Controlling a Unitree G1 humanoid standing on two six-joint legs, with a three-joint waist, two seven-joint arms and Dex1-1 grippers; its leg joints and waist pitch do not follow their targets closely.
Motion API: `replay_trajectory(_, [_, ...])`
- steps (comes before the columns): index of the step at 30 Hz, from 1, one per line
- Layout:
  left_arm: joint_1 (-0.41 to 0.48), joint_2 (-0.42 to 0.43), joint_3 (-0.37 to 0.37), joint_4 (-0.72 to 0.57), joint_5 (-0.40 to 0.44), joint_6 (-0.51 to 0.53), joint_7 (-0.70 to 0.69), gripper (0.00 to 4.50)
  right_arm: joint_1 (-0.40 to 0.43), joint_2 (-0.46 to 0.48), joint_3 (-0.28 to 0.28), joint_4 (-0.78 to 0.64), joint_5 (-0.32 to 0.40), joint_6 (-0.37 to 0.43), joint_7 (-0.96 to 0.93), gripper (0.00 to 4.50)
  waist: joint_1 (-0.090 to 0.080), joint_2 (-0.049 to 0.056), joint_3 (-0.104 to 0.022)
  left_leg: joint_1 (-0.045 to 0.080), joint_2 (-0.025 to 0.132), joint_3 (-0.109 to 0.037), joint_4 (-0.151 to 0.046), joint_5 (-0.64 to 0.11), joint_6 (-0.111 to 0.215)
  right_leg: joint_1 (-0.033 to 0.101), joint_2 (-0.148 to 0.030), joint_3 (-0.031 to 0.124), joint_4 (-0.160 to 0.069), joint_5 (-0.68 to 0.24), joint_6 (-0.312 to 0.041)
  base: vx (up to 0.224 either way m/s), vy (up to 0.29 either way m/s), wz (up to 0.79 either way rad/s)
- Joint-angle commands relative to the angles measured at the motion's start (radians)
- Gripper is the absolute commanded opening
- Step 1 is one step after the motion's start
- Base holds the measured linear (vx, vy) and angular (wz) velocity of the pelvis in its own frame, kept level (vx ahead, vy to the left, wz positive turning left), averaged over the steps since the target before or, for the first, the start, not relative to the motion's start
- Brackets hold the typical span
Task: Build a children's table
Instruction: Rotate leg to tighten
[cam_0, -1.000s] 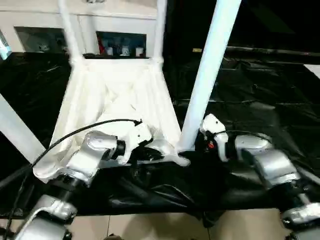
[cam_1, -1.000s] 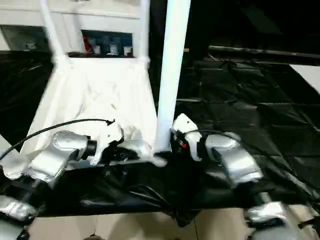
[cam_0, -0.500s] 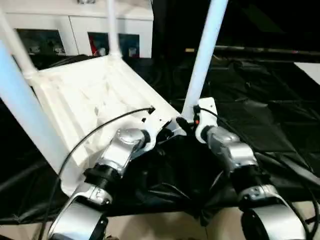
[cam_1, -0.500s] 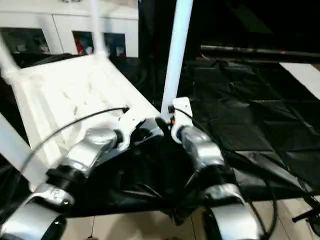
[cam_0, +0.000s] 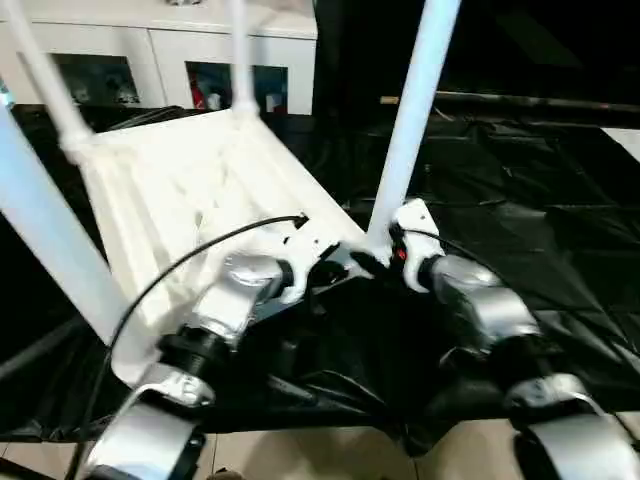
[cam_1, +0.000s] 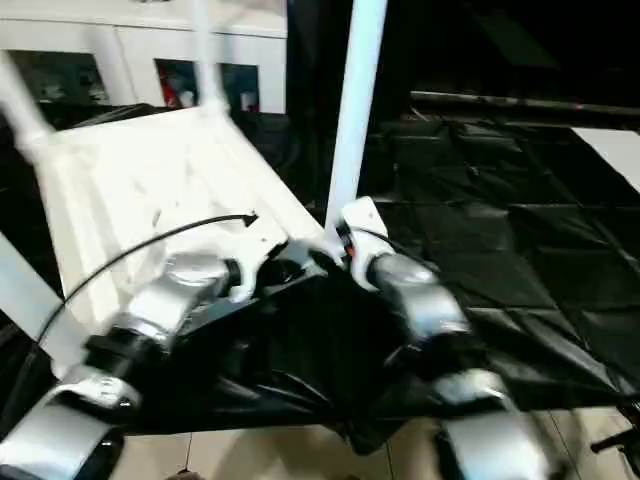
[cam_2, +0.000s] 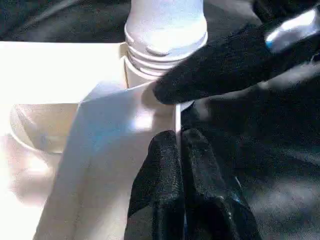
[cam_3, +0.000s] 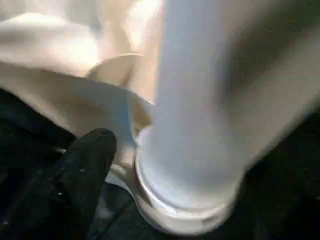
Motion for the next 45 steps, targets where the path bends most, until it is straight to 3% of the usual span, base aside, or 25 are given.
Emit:
replay_trajectory(1, [0.032,0.04,-0.055,-0.065,-0.045,-0.017,-0.178,0.0,0.025,-0.087,0.035,-0.109,0.034,0.008,0.185,4.19,0.0,-0.001,-0.065,0.004,-0.007,0.015,-0.066,-0.309,0.027,0.054,-0.025,0.025,-0.078,-0.308,-0.166,0.0,0.0,0.0])
replay_trajectory(3, [0.032,0.04,-0.055,-0.065,-0.045,-0.017,-0.178,0.0,0.025,-0.087,0.035,-0.109,0.034,0.008,0.185,4.19,0.0,0.001,-0.067,0.005,-0.004,0.017,-0.065,-0.282,0.03,0.054,-0.024,0.026,-0.071,-0.243,-0.192,0.0,0.0,0.0])
replay_trajectory(6, [0.065,0.105,-0.083,-0.132,-0.08,-0.023,-0.322,0.0,0.062,-0.177,0.079,-0.192,0.055,0.03,0.333,4.19,0.003,0.001,-0.068,0.006,-0.002,0.016,-0.065,-0.274,0.039,0.059,-0.026,0.026,-0.069,-0.226,-0.2,0.0,0.0,0.0])
replay_trajectory(9, [0.08,0.135,-0.093,-0.166,-0.098,-0.018,-0.385,0.0,0.079,-0.208,0.093,-0.218,0.054,0.039,0.386,4.19,0.005,0.001,-0.066,0.007,-0.002,0.018,-0.065,-0.28,0.038,0.056,-0.026,0.026,-0.069,-0.236,-0.208,0.0,0.0,0.0])
replay_trajectory(13, [0.092,0.152,-0.094,-0.184,-0.108,-0.011,-0.407,0.0,0.084,-0.206,0.085,-0.23,0.066,0.058,0.402,4.19,0.005,-0.002,-0.063,0.007,-0.002,0.015,-0.069,-0.318,0.018,0.054,-0.029,0.025,-0.076,-0.327,-0.18,0.0,0.0,0.0])
replay_trajectory(21, [0.103,0.159,-0.086,-0.2,-0.116,-0.012,-0.405,0.0,0.089,-0.208,0.101,-0.245,0.069,0.077,0.422,3.42,0.002,-0.001,-0.066,0.006,-0.003,0.016,-0.066,-0.282,0.02,0.054,-0.027,0.026,-0.07,-0.269,-0.192,0.0,0.0,0.0])
replay_trajectory(25, [0.101,0.154,-0.078,-0.196,-0.114,-0.021,-0.396,0.0,0.094,-0.2,0.1,-0.249,0.068,0.083,0.427,3.01,0.001,-0.003,-0.065,0.005,-0.004,0.016,-0.066,-0.29,0.019,0.054,-0.028,0.025,-0.074,-0.305,-0.179,0.0,0.0,0.0])
replay_trajectory(32, [0.102,0.152,-0.072,-0.197,-0.118,-0.026,-0.381,0.0,0.107,-0.197,0.102,-0.263,0.076,0.096,0.429,2.65,0.001,-0.001,-0.066,0.005,-0.004,0.016,-0.066,-0.277,0.019,0.055,-0.027,0.026,-0.071,-0.275,-0.188,0.0,0.0,0.0])
replay_trajectory(38, [0.082,0.097,-0.037,-0.137,-0.084,-0.04,-0.227,0.0,0.098,-0.105,0.028,-0.161,0.063,0.08,0.22,2.61,-0.005,-0.001,-0.062,0.005,-0.006,0.015,-0.068,-0.314,0.004,0.05,-0.026,0.023,-0.08,-0.348,-0.168,0.0,0.0,0.0])
replay_trajectory(39, [0.074,0.079,-0.033,-0.118,-0.071,-0.038,-0.183,0.0,0.087,-0.076,0.006,-0.121,0.053,0.08,0.141,2.61,-0.007,-0.002,-0.061,0.008,-0.007,0.014,-0.068,-0.34,-0.005,0.048,-0.028,0.021,-0.086,-0.403,-0.152,0.0,0.0,0.0])
replay_trajectory(41, [0.055,0.043,-0.029,-0.082,-0.046,-0.022,-0.101,0.0,0.067,-0.024,-0.036,-0.056,0.052,0.096,0.014,2.6,-0.017,-0.005,-0.059,0.003,-0.012,0.008,-0.07,-0.364,-0.021,0.049,-0.03,0.014,-0.095,-0.509,-0.106,0.0,0.0,0.0])
replay_trajectory(43, [0.032,0.0,-0.026,-0.044,-0.028,-0.009,-0.021,0.0,0.041,0.037,-0.083,0.009,0.06,0.105,-0.125,2.59,-0.027,-0.005,-0.06,0.01,-0.016,0.007,-0.063,-0.381,-0.029,0.04,-0.032,0.011,-0.106,-0.57,-0.085,0.0,0.0,0.0])
replay_trajectory(45, [0.009,-0.047,-0.022,-0.011,-0.019,0.006,0.048,0.0,0.015,0.09,-0.115,0.065,0.057,0.111,-0.247,2.59,-0.033,-0.002,-0.06,0.009,-0.014,0.005,-0.066,-0.38,-0.026,0.039,-0.03,0.01,-0.107,-0.553,-0.084,0.0,0.0,0.0])
